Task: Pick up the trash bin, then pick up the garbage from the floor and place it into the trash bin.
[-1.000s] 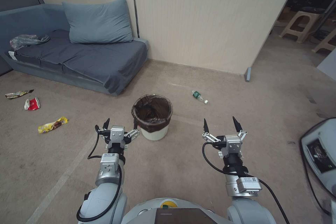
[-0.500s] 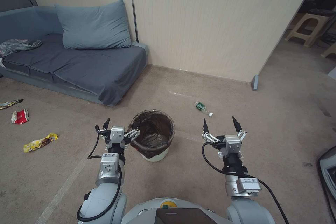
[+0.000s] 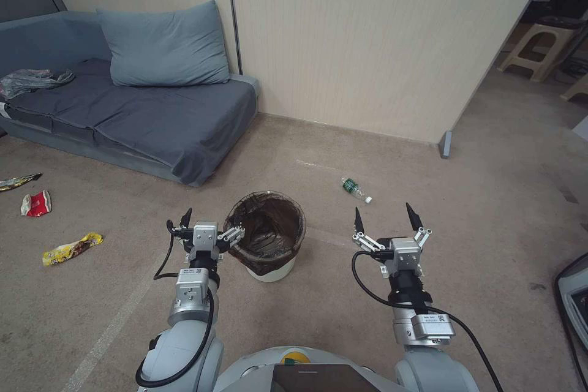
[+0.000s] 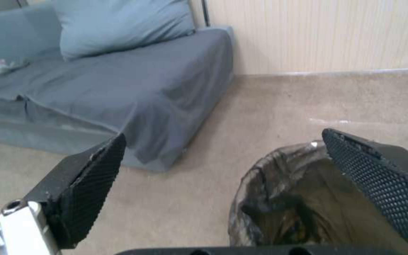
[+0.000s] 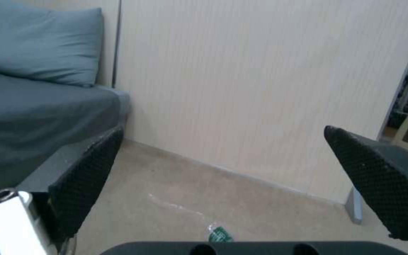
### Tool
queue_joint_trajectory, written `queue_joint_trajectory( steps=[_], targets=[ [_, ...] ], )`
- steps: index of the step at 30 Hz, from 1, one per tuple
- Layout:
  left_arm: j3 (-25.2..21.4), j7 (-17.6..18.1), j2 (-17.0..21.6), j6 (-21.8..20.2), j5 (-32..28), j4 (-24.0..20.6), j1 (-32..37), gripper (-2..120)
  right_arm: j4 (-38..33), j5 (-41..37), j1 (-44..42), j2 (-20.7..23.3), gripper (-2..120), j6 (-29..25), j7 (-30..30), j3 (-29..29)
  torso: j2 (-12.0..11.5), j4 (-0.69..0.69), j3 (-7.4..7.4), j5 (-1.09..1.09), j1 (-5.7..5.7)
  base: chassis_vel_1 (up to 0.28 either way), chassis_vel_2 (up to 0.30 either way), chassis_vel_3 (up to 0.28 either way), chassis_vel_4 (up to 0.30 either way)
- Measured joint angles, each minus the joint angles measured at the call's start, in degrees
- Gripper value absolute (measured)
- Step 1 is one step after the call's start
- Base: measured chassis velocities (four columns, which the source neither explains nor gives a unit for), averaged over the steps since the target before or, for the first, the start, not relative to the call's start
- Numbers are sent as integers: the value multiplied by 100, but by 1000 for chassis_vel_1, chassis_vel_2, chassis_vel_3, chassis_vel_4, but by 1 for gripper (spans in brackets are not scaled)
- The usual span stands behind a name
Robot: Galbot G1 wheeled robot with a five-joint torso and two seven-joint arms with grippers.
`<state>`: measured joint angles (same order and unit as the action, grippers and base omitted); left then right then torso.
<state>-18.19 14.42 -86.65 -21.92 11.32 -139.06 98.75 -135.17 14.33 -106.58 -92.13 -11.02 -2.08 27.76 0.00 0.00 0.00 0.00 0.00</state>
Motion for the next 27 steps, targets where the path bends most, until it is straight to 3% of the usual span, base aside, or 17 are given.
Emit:
queue_joint_trajectory(
  steps=[4, 7, 9, 10, 12, 16, 22, 27],
  targets=[
    [12, 27, 1, -88, -93, -10, -2, 100, 36, 73, 4, 0, 100, -24, 0, 0, 0, 0, 0, 0, 0, 0, 0, 0, 0],
    [-8, 26, 16, -276, -497, -25, -47, 100, 41, 84, 5, 0, 100, -29, -1, 0, 0, 0, 0, 0, 0, 0, 0, 0, 0],
    [-84, 41, 63, -792, -1375, -44, -175, 100, 48, 95, 7, 0, 100, -33, 0, -1, 0, 0, 0, 0, 0, 0, 0, 0, 0],
    [-84, 41, 63, -792, -1375, -44, -175, 100, 48, 95, 7, 0, 100, -33, 0, -1, 0, 0, 0, 0, 0, 0, 0, 0, 0],
    [-214, 151, 134, -1216, -2244, 38, -382, 100, 58, 105, 7, 0, 100, -36, 0, -4, 0, 0, 0, 0, 0, 0, 0, 0, 0],
    [-334, 334, 236, -1446, -2900, 292, -658, 100, 79, 120, 12, 0, 100, -39, -3, -21, 0, 1, 1, 0, 0, 0, 0, 0, 0],
    [-383, 511, 374, -1581, -3285, 787, -1109, 100, 122, 143, 26, 1, 100, -46, -17, -44, 0, -1, 1, -1, 0, 0, 0, 0, 0],
    [-372, 647, 366, -1552, -3267, 1215, -1313, 99, 126, 146, 28, 1, 100, -48, -20, -47, 0, 0, 1, -2, 0, 0, 0, 0, 0]
  ],
)
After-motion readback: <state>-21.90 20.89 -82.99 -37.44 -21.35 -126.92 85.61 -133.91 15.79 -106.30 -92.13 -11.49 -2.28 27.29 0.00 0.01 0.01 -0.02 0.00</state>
